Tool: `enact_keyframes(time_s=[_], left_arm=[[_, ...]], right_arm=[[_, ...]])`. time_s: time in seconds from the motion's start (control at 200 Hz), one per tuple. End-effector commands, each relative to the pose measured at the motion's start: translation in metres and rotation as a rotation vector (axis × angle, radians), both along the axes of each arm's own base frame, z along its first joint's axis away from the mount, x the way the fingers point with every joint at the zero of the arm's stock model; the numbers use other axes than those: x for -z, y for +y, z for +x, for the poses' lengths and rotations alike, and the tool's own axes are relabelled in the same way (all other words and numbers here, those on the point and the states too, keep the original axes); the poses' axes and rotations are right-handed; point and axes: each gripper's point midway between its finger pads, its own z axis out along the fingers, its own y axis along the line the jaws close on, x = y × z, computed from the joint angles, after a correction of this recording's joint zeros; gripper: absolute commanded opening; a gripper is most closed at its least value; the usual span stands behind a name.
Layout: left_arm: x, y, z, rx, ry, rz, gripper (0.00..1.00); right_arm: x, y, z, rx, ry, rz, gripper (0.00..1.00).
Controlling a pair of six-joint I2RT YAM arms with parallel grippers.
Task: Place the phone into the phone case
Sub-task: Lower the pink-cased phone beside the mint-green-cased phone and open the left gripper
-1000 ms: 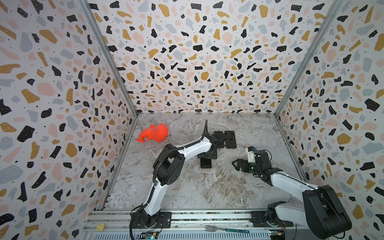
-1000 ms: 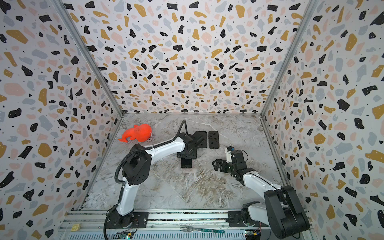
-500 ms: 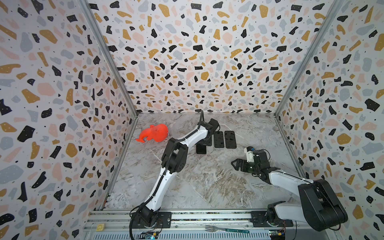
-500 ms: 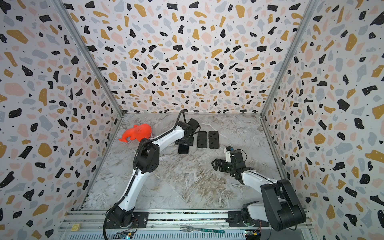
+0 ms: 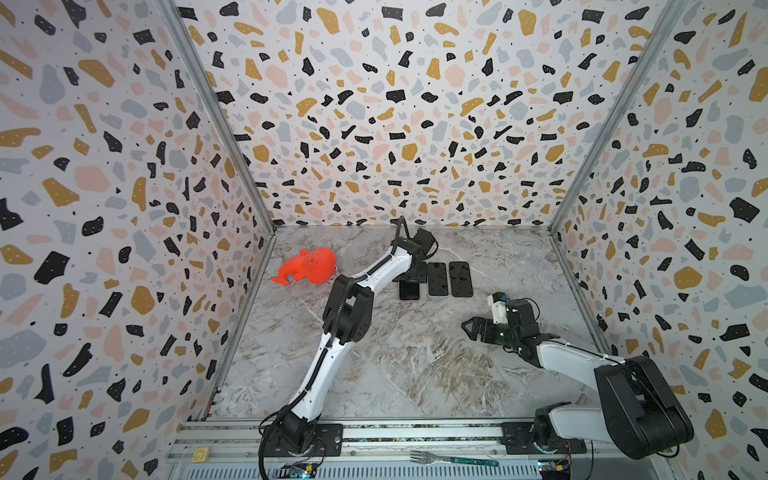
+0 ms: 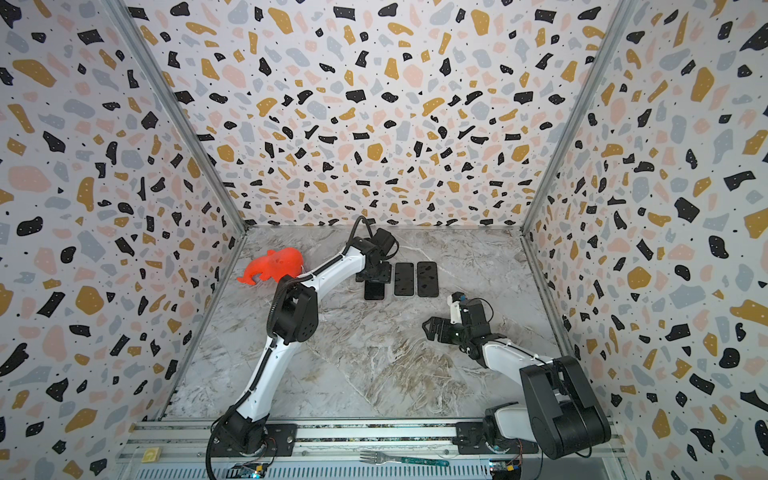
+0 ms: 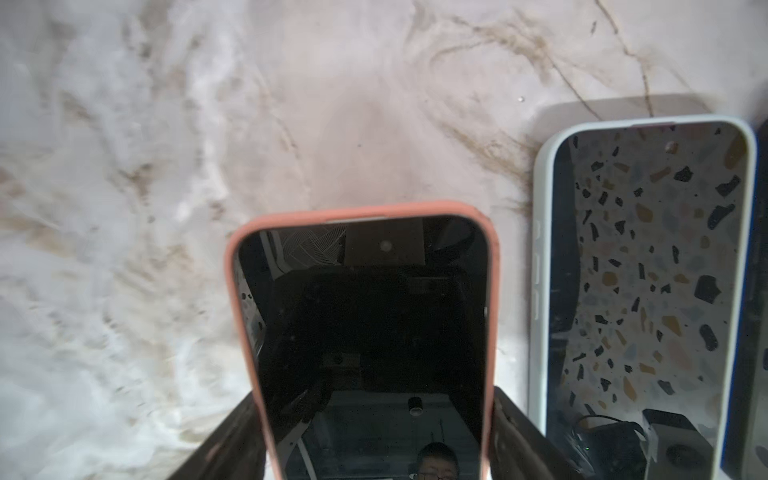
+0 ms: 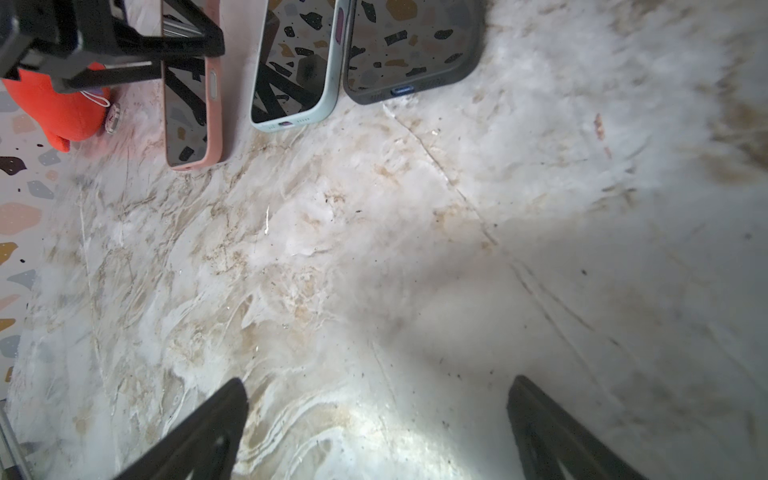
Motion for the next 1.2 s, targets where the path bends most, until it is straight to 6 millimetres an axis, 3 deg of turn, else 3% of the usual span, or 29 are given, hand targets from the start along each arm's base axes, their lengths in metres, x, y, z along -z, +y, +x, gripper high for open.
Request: enact_keyframes(time_s=[0.0,0.616,1.196], left_arm=[[-0.014,-0.013,0.018,0.004,-0.05,-0.079,0.62],[-0.009,-0.021,0.03,-0.024,-0.056,-0.166,0.6],[0.003,-0.014,0.021,-0.028,-0.029,-0.144,0.69]], right_arm=[[0.002,-0.001,0.0,0.005,0.027,-0.007,0.99],[0.002,-0.001,-0.002,0.002,0.027,-0.005,0.99],[0.002,-0.001,-0.002,0.004,0.025,-0.005,0.99]])
